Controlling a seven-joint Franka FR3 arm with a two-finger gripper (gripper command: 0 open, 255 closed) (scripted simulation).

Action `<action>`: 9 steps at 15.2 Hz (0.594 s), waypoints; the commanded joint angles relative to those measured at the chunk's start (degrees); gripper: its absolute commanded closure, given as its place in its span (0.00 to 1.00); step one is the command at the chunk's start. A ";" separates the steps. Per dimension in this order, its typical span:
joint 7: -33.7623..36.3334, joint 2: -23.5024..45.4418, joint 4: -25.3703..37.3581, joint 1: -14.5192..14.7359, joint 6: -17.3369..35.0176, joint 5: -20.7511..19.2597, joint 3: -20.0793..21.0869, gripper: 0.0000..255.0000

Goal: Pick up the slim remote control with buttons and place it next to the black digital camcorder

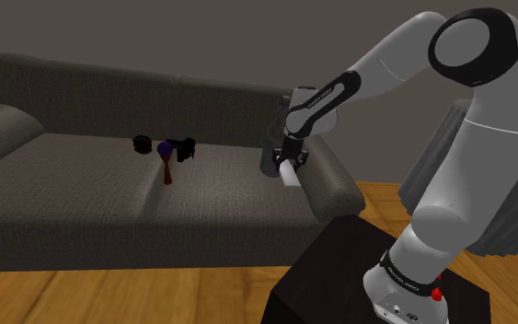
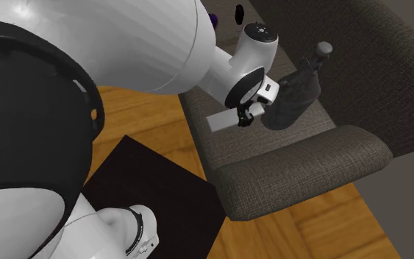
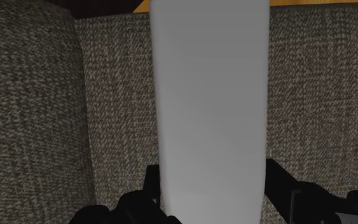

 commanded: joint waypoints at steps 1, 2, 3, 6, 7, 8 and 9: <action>-0.16 -1.18 0.38 -0.08 -1.57 0.00 -0.06 1.00; -0.16 -1.80 0.52 -0.08 -2.33 -0.01 -0.06 1.00; -0.16 -2.41 0.67 -0.08 -3.09 -0.02 -0.07 1.00; 0.91 0.56 5.76 0.52 -5.22 -0.01 0.42 1.00; 1.42 2.34 8.30 0.82 -5.98 -0.02 0.63 1.00; 1.92 4.14 10.89 1.12 -6.79 -0.05 0.82 1.00; 2.40 5.94 13.55 1.41 -7.64 -0.08 1.00 1.00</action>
